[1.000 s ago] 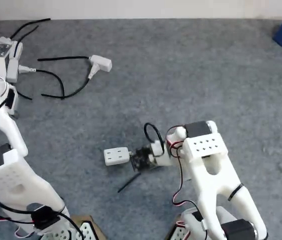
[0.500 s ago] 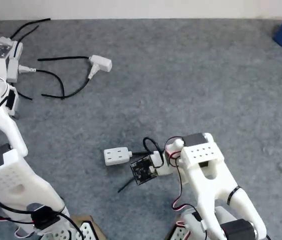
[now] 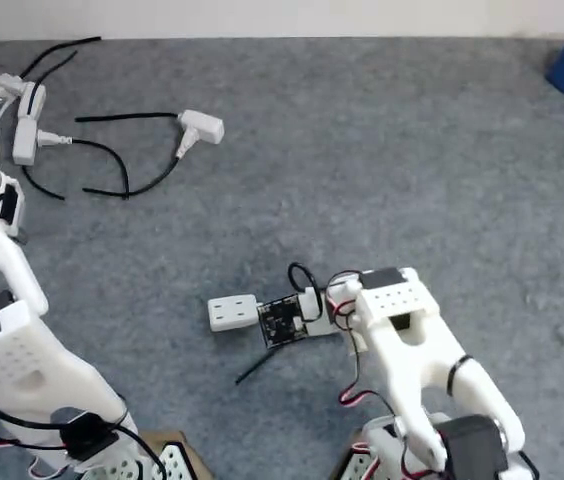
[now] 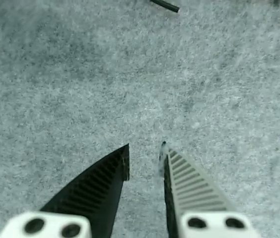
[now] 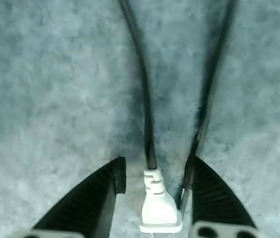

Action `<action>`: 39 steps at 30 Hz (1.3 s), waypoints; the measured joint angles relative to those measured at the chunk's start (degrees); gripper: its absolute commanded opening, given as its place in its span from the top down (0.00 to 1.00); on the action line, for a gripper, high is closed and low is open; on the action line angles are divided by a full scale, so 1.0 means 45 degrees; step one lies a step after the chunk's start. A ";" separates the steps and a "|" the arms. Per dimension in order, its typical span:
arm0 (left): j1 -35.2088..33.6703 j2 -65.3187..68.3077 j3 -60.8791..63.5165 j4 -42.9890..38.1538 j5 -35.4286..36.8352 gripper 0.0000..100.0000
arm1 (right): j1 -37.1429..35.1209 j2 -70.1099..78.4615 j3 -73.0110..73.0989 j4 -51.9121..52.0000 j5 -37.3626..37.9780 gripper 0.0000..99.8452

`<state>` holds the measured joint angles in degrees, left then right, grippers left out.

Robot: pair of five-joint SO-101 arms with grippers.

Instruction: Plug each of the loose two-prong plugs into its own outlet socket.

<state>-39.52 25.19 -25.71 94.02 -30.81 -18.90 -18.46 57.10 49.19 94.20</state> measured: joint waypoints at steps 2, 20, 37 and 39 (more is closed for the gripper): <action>-0.0117 0.0000 0.0000 0.0000 -0.0020 0.88 | -0.0020 0.0801 -0.0254 -0.0078 0.0000 0.80; -0.0391 0.0000 0.0000 0.0000 -0.0020 0.88 | 0.1133 0.1309 -0.0645 -0.0176 -0.0293 0.80; -0.0391 0.0000 0.0000 0.0000 0.0000 0.88 | 0.0606 0.0977 -0.0567 0.1680 -0.0469 0.80; -0.0391 0.0000 0.0000 0.0000 0.0000 0.88 | 0.0606 0.0977 -0.0567 0.1836 -0.0488 0.80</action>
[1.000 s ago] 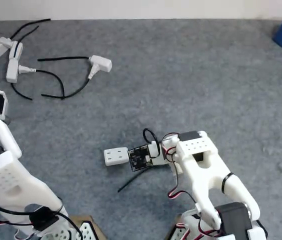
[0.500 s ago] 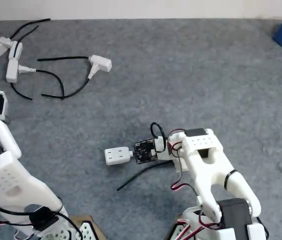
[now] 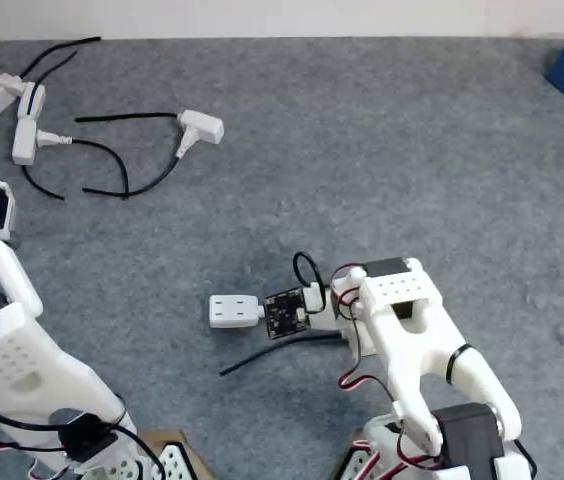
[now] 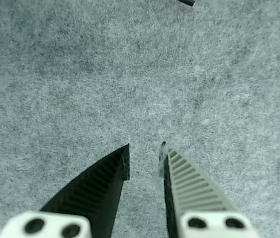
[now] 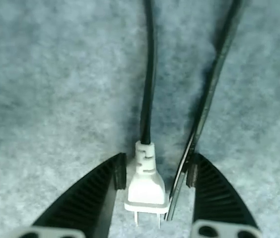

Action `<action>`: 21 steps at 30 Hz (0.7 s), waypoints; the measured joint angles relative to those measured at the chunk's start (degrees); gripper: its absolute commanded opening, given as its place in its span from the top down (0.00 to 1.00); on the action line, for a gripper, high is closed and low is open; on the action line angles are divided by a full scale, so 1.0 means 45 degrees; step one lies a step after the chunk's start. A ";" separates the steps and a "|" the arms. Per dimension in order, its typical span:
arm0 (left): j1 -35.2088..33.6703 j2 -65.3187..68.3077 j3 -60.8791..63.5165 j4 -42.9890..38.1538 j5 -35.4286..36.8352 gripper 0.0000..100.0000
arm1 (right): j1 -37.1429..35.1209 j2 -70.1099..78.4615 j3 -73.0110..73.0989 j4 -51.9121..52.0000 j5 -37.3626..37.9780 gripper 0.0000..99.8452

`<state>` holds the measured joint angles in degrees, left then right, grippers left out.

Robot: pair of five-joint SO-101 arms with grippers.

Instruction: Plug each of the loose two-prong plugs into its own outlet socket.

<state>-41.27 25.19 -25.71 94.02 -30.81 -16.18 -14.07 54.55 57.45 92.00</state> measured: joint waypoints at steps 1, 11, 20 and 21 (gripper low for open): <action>0.0000 0.0000 0.0000 0.0000 0.0000 0.88 | 0.0000 0.0000 0.0000 0.0176 0.0000 0.80; 0.0000 0.0000 0.1035 -0.0098 0.0000 0.88 | -0.0469 -0.1289 -0.0274 0.0938 -0.1700 0.80; 0.0195 0.0000 0.1172 -0.0098 0.0000 0.88 | -0.1153 -0.4376 -0.0274 0.3204 -0.2208 0.80; 0.0215 0.0000 0.1172 -0.0098 0.0000 0.88 | -0.1172 -0.4474 -0.0215 0.3380 -0.2208 0.80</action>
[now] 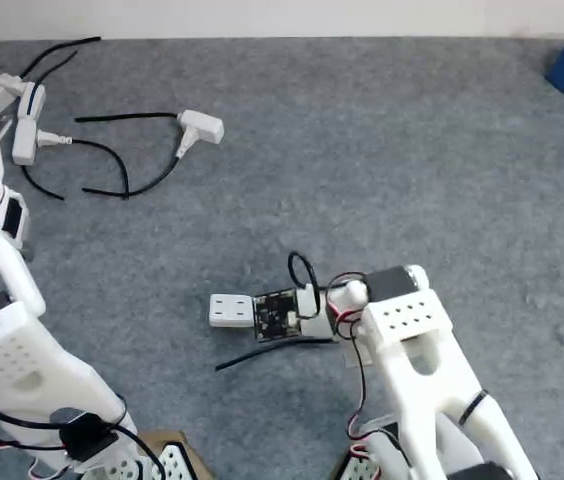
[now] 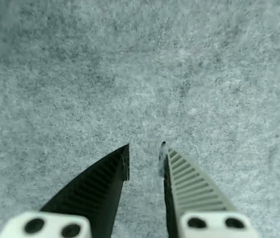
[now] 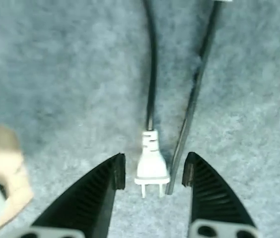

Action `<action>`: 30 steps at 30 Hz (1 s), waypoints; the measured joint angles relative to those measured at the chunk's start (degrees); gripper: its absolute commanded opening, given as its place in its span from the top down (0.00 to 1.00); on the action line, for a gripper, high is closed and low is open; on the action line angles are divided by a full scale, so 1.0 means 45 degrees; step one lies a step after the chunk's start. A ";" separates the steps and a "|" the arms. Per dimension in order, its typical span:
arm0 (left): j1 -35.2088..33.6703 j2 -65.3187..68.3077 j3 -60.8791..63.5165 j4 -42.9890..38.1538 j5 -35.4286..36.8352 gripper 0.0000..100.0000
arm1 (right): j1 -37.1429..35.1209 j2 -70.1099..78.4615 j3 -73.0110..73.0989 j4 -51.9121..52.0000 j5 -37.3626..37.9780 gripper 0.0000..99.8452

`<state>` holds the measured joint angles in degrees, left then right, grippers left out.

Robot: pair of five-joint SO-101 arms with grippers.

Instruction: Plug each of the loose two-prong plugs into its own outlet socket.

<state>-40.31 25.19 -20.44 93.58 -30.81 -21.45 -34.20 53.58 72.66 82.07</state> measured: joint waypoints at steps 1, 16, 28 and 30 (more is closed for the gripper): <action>0.0020 0.0000 0.0000 0.0000 0.0000 0.88 | -0.0039 -0.0020 0.0137 0.0098 0.0000 0.80; 0.0020 0.0000 0.0000 0.0000 0.0000 0.88 | -0.0039 0.2168 0.1387 -0.2696 0.0000 0.80; 0.0020 0.0000 0.0000 0.0000 0.0000 0.88 | 0.0020 0.3048 0.1211 -0.3516 -0.0039 0.96; 0.0020 0.0000 0.0000 0.0000 0.0000 0.88 | 0.0020 0.3048 0.1270 -0.3692 -0.0039 0.99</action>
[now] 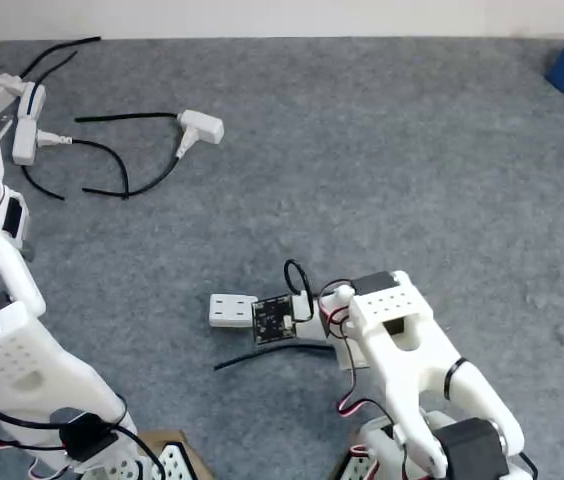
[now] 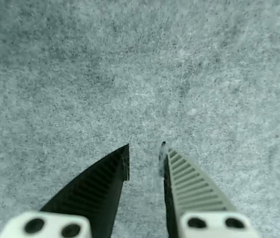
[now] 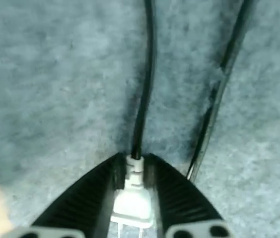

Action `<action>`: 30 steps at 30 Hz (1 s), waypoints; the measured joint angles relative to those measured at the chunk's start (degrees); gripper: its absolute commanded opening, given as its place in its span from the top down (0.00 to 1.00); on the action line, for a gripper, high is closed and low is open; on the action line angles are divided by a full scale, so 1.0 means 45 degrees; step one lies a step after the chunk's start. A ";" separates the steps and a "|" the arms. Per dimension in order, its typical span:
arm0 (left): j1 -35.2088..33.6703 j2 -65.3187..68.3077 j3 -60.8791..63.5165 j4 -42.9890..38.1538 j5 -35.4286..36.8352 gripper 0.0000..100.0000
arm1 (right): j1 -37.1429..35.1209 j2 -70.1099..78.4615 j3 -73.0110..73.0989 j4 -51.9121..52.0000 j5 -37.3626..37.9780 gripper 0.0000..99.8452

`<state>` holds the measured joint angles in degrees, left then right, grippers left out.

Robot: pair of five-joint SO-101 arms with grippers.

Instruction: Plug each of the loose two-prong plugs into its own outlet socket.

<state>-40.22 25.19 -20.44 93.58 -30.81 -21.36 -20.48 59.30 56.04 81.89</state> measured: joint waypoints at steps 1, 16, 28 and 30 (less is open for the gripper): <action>0.0000 0.0000 0.0000 0.0000 0.0000 0.88 | 0.0039 0.0000 0.0020 -0.0039 0.0000 1.00; -0.0234 0.0000 0.0000 0.0000 -0.0781 0.88 | 0.0176 0.0039 -0.0195 -0.0156 -0.1582 0.99; 0.3048 0.0000 -0.1465 0.0000 0.0860 0.88 | 0.1856 0.0195 -0.9162 -0.0430 -1.7074 0.99; 0.3536 0.0000 -0.1582 0.0000 0.1172 0.88 | 0.2344 0.0195 -0.9573 -0.0215 -1.9907 0.99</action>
<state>-24.31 25.19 -27.56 93.58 -25.54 -10.81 -19.60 16.22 55.08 -7.69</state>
